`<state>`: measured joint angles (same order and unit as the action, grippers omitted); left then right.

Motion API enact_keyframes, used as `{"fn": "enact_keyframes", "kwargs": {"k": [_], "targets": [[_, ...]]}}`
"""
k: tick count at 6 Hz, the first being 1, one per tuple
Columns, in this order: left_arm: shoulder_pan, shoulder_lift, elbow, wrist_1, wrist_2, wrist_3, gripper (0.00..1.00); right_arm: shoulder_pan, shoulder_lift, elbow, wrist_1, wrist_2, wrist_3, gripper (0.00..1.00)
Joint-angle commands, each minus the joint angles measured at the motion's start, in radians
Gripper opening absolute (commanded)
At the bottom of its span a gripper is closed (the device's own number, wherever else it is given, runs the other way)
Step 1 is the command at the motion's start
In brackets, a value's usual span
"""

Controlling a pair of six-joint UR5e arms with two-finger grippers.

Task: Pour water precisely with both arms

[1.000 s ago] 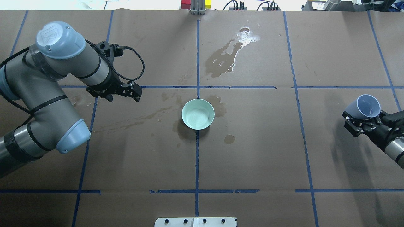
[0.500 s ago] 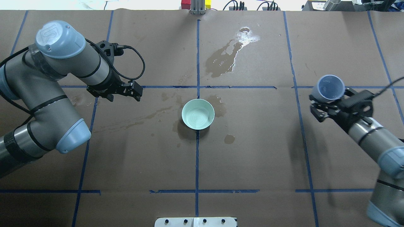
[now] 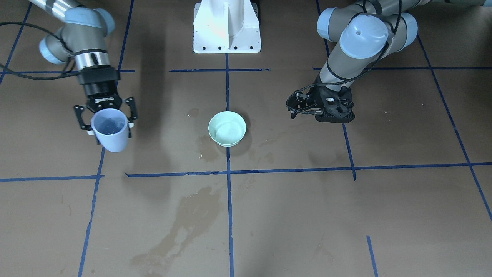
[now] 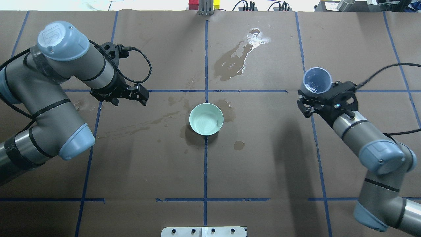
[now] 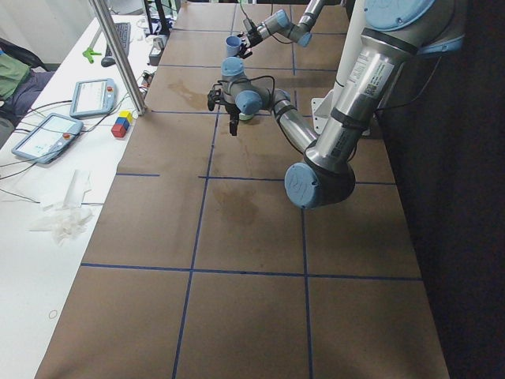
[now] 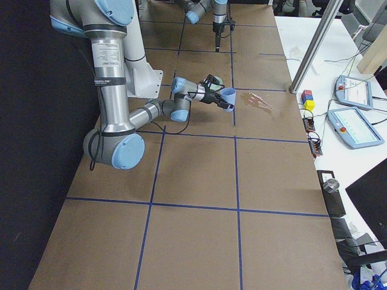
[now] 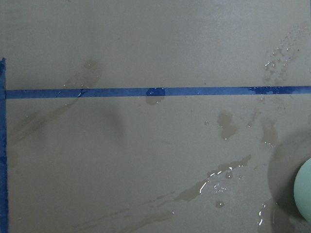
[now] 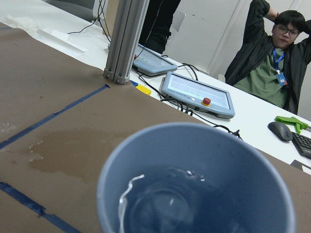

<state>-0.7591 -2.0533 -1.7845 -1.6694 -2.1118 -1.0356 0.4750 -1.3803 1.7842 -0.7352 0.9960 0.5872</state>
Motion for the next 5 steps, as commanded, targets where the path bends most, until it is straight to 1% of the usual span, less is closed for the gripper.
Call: {"fn": "enact_keyframes", "kwargs": {"k": [1, 2, 3, 4, 5], "targets": [[0.001, -0.001, 0.0, -0.001, 0.0, -0.001, 1.0, -0.035, 0.174, -0.003, -0.297, -0.005, 0.026, 0.0], [0.001, -0.001, 0.0, -0.001, 0.0, -0.001, 1.0, -0.094, 0.238, -0.011, -0.422, -0.084, 0.032, 0.0], [0.001, -0.001, 0.0, -0.001, 0.0, -0.001, 1.0, -0.142, 0.274, -0.032, -0.476, -0.133, 0.033, 0.0], [0.001, -0.001, 0.0, -0.001, 0.0, -0.003, 1.0, -0.18, 0.279, -0.051, -0.481, -0.182, 0.033, 0.0], [0.001, -0.001, 0.0, -0.001, 0.0, -0.003, 1.0, -0.193, 0.308, -0.102, -0.492, -0.219, 0.031, 0.0]]}}
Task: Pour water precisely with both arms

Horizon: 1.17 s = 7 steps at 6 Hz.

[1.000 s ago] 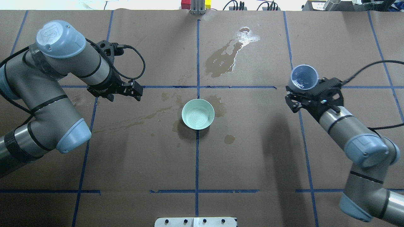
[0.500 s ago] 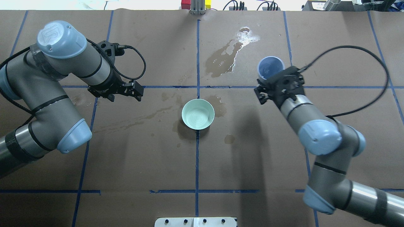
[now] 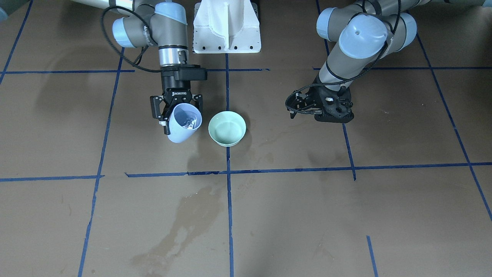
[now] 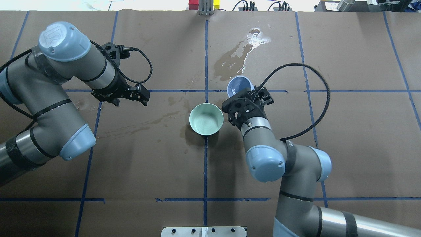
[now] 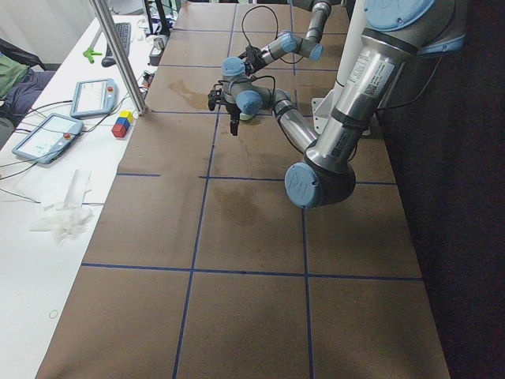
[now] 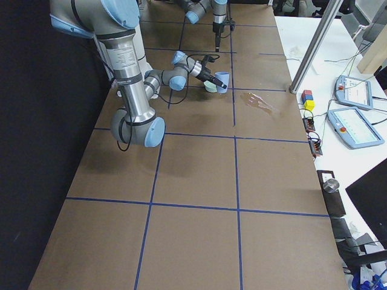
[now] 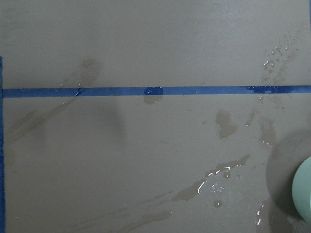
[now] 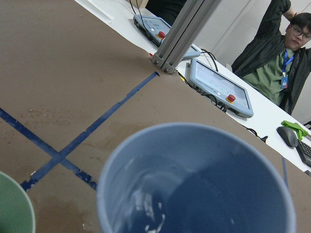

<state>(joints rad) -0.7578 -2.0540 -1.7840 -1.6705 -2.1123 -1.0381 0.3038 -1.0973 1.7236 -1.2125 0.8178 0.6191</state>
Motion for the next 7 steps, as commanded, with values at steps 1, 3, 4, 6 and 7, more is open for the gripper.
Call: {"fn": "enact_keyframes", "kwargs": {"k": [1, 3, 4, 6, 7], "targets": [[0.0, 0.0, 0.0, 0.0, 0.0, 0.0, 1.0, -0.023, 0.036, -0.058, -0.079, -0.048, -0.013, 0.0], [0.0, 0.0, 0.0, 0.0, 0.0, 0.001, 1.0, -0.025, 0.069, -0.05, -0.198, -0.106, -0.1, 0.0], [0.0, 0.0, 0.0, 0.0, 0.0, 0.001, 1.0, -0.035, 0.076, -0.05, -0.214, -0.13, -0.128, 0.0], [0.0, 0.0, 0.0, 0.0, 0.0, 0.001, 1.0, -0.057, 0.08, -0.052, -0.246, -0.202, -0.266, 0.0], [0.0, 0.0, 0.0, -0.002, 0.0, 0.001, 1.0, -0.058, 0.103, -0.052, -0.298, -0.215, -0.312, 0.0]]}}
